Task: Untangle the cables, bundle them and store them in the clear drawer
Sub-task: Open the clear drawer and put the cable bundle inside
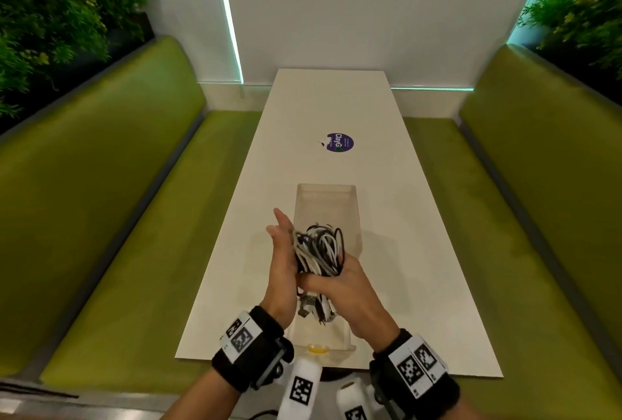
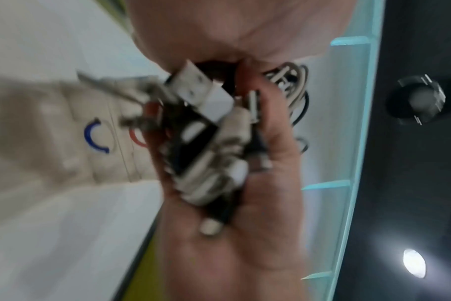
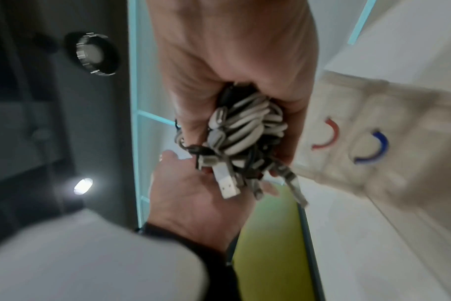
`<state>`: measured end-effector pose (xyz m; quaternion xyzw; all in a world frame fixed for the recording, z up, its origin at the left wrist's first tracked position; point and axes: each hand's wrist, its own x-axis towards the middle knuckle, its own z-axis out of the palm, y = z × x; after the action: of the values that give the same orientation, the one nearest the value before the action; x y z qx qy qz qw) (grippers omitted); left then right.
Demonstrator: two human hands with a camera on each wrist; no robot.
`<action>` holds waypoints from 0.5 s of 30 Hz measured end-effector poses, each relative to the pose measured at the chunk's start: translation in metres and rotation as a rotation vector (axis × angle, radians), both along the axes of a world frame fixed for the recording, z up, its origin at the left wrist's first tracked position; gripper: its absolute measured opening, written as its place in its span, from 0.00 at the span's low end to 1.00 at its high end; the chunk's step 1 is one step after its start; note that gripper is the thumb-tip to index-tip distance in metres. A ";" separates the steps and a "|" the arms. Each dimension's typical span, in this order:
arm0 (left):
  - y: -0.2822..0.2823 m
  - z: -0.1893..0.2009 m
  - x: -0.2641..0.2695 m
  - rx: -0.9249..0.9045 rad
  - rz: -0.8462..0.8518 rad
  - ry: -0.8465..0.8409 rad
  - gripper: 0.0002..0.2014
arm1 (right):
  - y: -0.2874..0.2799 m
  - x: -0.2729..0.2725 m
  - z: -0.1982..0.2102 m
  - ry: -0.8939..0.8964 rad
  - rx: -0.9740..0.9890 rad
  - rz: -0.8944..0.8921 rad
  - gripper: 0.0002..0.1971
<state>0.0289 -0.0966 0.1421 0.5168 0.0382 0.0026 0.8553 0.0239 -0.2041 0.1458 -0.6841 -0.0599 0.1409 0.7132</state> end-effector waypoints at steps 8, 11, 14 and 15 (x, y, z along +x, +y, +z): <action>-0.001 0.003 0.005 0.248 0.042 0.018 0.29 | -0.001 0.006 -0.009 0.012 -0.001 -0.067 0.17; 0.021 -0.002 0.015 0.465 0.091 -0.061 0.29 | -0.015 0.008 -0.033 0.059 -0.211 -0.034 0.17; 0.043 -0.018 0.039 0.945 -0.019 -0.149 0.28 | -0.020 0.009 -0.062 0.120 -0.603 0.045 0.19; 0.047 -0.024 0.047 1.179 -0.133 -0.204 0.32 | -0.019 0.010 -0.070 0.128 -0.746 0.091 0.21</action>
<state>0.0763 -0.0499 0.1182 0.9024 -0.0846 0.0194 0.4220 0.0340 -0.2226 0.0759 -0.8832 0.0099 0.2269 0.4103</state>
